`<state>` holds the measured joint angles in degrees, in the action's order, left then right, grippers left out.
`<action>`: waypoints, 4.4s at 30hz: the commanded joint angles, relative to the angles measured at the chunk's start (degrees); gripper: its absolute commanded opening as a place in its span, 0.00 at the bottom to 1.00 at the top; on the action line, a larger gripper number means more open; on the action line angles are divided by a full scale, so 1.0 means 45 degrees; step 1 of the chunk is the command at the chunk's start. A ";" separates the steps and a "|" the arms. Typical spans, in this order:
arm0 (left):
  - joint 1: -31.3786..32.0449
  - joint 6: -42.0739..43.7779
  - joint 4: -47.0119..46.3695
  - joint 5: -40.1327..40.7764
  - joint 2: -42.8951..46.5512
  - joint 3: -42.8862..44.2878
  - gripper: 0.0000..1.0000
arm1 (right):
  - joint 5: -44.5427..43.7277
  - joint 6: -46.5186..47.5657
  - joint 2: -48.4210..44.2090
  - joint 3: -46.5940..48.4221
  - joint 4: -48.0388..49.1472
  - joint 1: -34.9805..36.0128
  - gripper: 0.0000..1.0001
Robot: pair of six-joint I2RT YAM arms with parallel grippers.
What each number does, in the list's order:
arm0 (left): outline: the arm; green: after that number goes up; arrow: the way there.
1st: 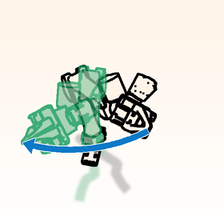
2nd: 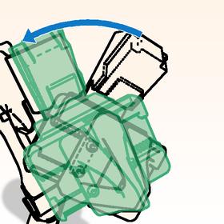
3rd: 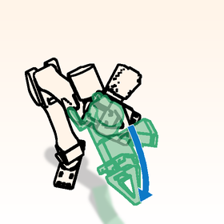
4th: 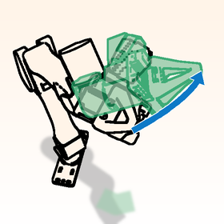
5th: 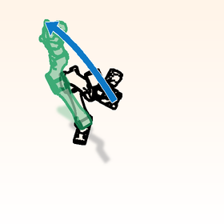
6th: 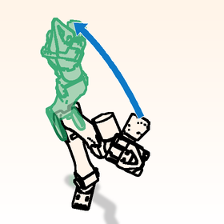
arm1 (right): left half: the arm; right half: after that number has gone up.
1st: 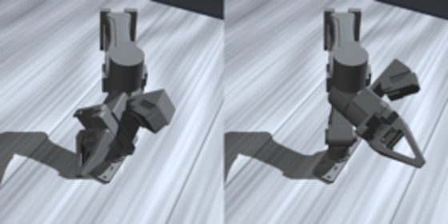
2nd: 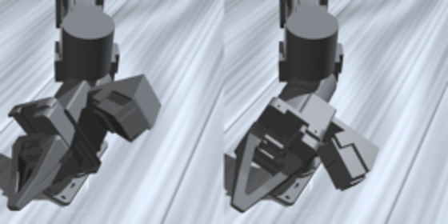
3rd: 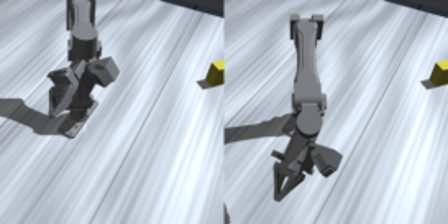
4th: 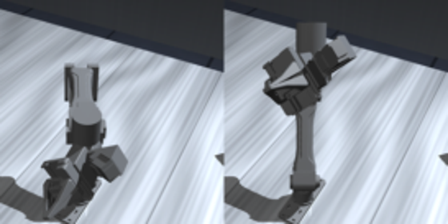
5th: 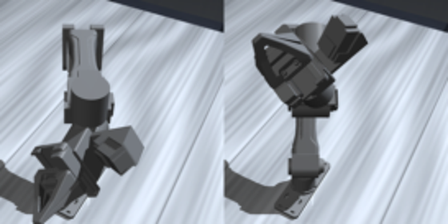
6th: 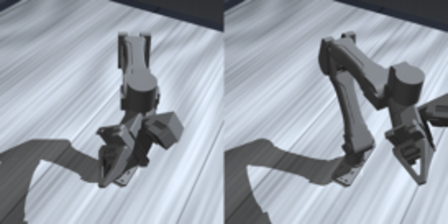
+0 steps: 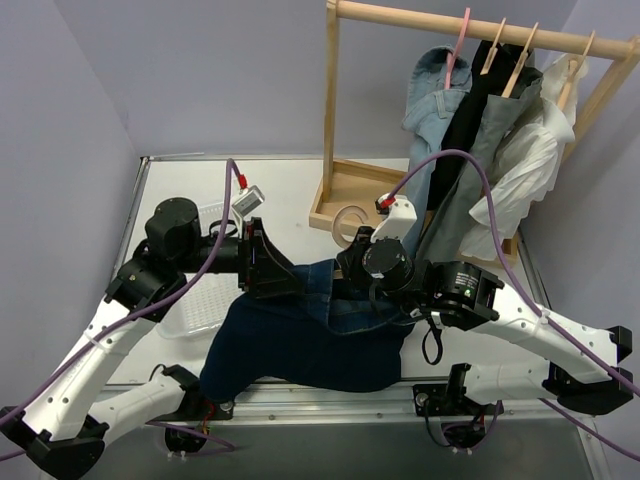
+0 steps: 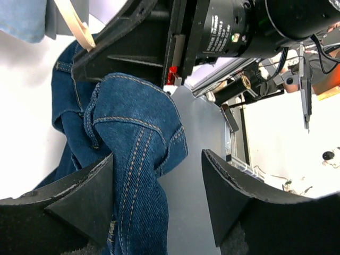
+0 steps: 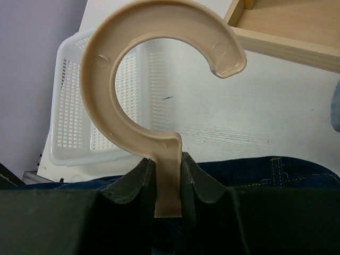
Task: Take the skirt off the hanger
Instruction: Pick up the hanger from the clothesline, then remove the skirt from the hanger, then place the skirt in the bin.
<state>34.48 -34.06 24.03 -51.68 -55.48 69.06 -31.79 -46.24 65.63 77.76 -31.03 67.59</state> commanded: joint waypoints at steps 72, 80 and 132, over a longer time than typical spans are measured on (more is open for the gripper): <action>0.0189 0.0442 -0.0064 0.2716 0.1647 0.0476 0.02 | -0.2625 -0.3594 -0.7415 -0.3489 -0.0637 0.0253 0.00; 0.0170 -0.0202 -0.1196 0.2131 0.1276 -0.1066 0.02 | -0.2349 -0.2870 -0.7182 -0.2633 0.1327 0.0253 0.00; 0.0092 1.2902 0.0872 1.9805 -0.3471 1.3384 0.02 | -0.0065 -0.1210 -0.5423 -0.1772 0.4004 0.0233 0.00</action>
<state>35.16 19.53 40.71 32.88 -73.36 128.57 -30.46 -50.94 42.00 69.36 -15.33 68.97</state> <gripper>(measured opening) 0.062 0.160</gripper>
